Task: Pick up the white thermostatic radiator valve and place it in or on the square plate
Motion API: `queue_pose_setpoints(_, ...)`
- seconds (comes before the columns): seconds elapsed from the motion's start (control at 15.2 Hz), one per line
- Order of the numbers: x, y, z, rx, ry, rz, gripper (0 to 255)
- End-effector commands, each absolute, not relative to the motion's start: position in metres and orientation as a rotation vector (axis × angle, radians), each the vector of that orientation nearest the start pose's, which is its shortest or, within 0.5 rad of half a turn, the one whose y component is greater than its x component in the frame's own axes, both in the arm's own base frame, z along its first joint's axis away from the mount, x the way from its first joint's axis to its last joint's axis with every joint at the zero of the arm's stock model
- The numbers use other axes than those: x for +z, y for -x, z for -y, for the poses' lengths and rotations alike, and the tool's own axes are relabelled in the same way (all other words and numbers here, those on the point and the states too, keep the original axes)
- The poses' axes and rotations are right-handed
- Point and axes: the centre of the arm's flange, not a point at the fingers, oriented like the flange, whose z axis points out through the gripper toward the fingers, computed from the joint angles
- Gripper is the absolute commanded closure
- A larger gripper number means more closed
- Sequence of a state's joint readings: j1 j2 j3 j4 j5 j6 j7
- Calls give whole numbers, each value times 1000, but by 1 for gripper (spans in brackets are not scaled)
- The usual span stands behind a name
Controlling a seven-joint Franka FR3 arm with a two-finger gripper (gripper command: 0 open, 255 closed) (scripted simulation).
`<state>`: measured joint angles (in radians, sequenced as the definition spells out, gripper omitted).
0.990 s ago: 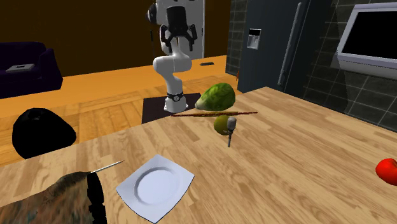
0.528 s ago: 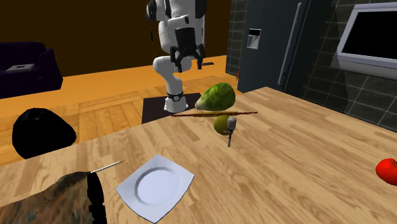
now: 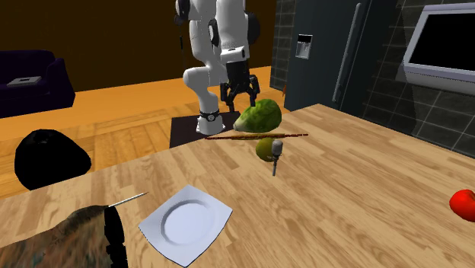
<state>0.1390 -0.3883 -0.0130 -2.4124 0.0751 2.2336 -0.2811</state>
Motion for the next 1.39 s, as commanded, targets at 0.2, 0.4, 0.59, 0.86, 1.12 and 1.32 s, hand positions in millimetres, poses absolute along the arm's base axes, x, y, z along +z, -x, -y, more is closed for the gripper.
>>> queue_pose_setpoints(0.2,426,-477,-83,-331,2992,664,0)
queue_pose_setpoints(0.4,397,-497,-99,-330,2974,724,0)
queue_pose_setpoints(0.59,367,-517,-116,-329,2955,784,0)
queue_pose_setpoints(0.86,339,-530,-128,-329,2943,820,0)
queue_pose_setpoints(1.12,318,-534,-131,-329,2943,820,0)
queue_pose_setpoints(1.32,310,-536,-132,-329,2943,820,0)
